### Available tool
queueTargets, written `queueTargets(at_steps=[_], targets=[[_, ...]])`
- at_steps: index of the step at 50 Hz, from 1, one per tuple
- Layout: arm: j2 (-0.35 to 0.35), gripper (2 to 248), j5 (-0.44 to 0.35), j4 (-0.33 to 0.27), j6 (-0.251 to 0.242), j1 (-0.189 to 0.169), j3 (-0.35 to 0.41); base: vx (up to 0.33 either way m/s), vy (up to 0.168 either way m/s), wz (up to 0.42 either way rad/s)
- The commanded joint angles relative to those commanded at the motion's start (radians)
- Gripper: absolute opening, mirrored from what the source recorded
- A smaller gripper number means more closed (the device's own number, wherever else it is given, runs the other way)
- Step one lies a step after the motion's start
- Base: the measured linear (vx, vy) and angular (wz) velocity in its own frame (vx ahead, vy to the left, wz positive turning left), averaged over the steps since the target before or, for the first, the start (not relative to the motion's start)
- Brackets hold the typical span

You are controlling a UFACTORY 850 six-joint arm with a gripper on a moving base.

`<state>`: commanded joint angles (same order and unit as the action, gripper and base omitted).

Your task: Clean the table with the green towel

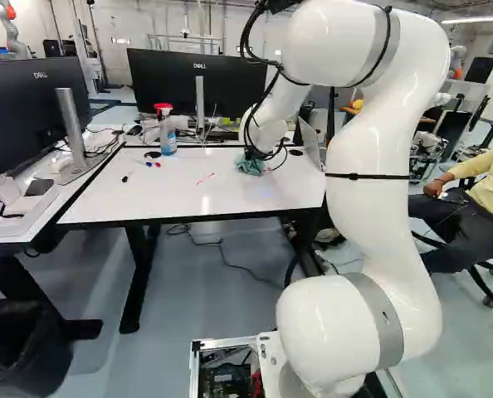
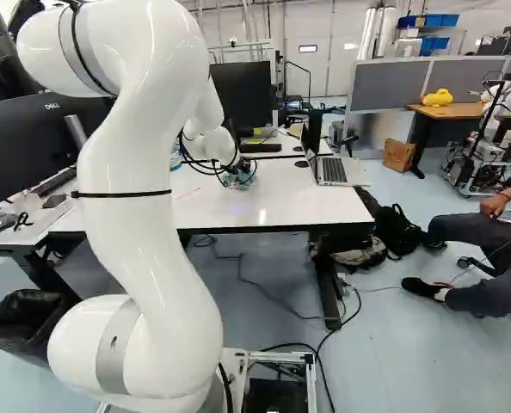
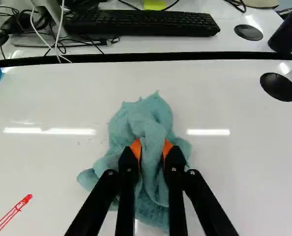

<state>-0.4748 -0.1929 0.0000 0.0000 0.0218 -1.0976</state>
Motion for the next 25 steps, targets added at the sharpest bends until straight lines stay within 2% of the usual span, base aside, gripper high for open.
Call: queueTargets(at_steps=[16,25], targets=[[0.033,65,0.002,0.000,0.000,0.000,0.008,0.000,0.000,0.000],[0.056,65,0.033,0.000,0.000,0.000,0.014,0.000,0.000,0.000]])
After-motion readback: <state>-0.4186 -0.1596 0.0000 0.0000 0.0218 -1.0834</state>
